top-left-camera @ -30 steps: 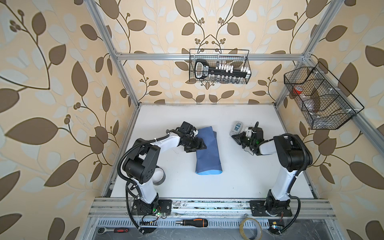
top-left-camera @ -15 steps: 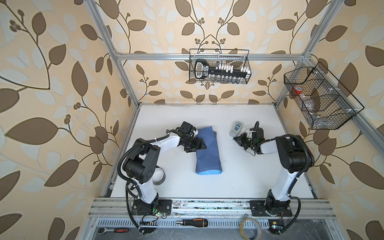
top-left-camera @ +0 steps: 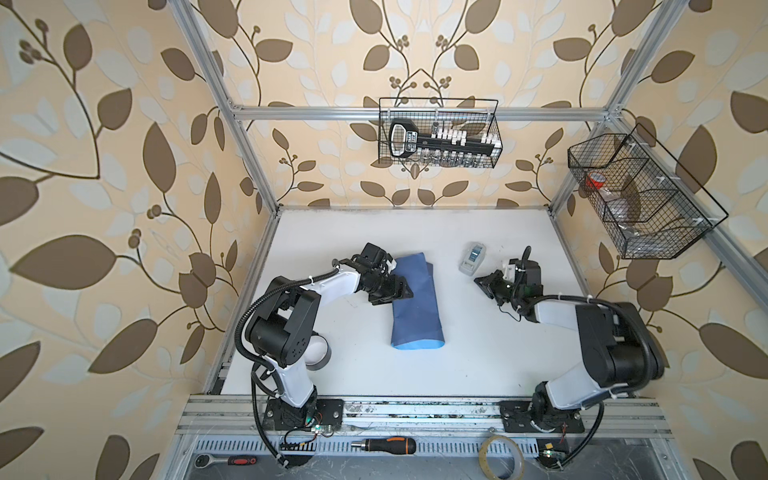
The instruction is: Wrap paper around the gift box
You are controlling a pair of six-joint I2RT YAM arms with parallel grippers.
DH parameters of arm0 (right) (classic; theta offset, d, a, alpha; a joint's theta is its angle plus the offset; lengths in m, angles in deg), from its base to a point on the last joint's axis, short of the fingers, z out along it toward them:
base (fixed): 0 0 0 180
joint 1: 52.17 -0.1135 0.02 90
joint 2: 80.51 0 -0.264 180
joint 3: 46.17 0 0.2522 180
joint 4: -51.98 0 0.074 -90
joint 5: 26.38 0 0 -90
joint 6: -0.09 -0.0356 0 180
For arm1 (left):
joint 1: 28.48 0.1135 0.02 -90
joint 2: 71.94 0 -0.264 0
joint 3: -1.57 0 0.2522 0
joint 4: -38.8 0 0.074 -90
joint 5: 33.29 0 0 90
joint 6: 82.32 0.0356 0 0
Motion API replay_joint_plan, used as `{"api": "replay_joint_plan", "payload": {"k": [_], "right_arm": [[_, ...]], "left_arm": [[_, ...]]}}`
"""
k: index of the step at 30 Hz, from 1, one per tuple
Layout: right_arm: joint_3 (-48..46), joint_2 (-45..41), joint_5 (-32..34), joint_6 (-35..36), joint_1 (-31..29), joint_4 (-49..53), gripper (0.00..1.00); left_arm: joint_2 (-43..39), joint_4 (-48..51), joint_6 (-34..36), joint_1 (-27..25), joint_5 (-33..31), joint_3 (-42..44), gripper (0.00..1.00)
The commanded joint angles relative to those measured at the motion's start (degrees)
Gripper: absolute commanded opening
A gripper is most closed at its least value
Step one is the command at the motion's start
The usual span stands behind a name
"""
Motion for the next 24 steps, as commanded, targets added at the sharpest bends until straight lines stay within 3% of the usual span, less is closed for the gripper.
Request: {"api": "replay_joint_plan", "payload": {"k": [1, 5, 10, 18, 24], "right_arm": [[-3.29, -7.26, -4.19, 3.15, -1.92, 0.45, 0.0], [-6.85, -15.26, -4.15, 2.85, -7.01, -2.14, 0.0], [-8.86, -19.86, 3.7, 1.84, -17.47, -6.94, 0.0], [-4.77, -13.92, 21.55, 1.58, -30.86, -8.61, 0.0], [-1.65, -8.63, 30.76, 0.73, -34.47, -8.98, 0.0]], "left_arm": [[5.53, 2.47, 0.91, -0.78, -10.08, 2.04, 0.78], [5.97, 2.55, 0.92, -0.77, -9.93, 1.79, 0.78], [6.06, 2.33, 0.91, -0.78, -9.95, 2.02, 0.78], [6.25, 2.2, 0.99, -0.78, -9.75, 2.03, 0.78], [6.24, 2.15, 0.91, -0.78, -9.68, 2.06, 0.78]]}}
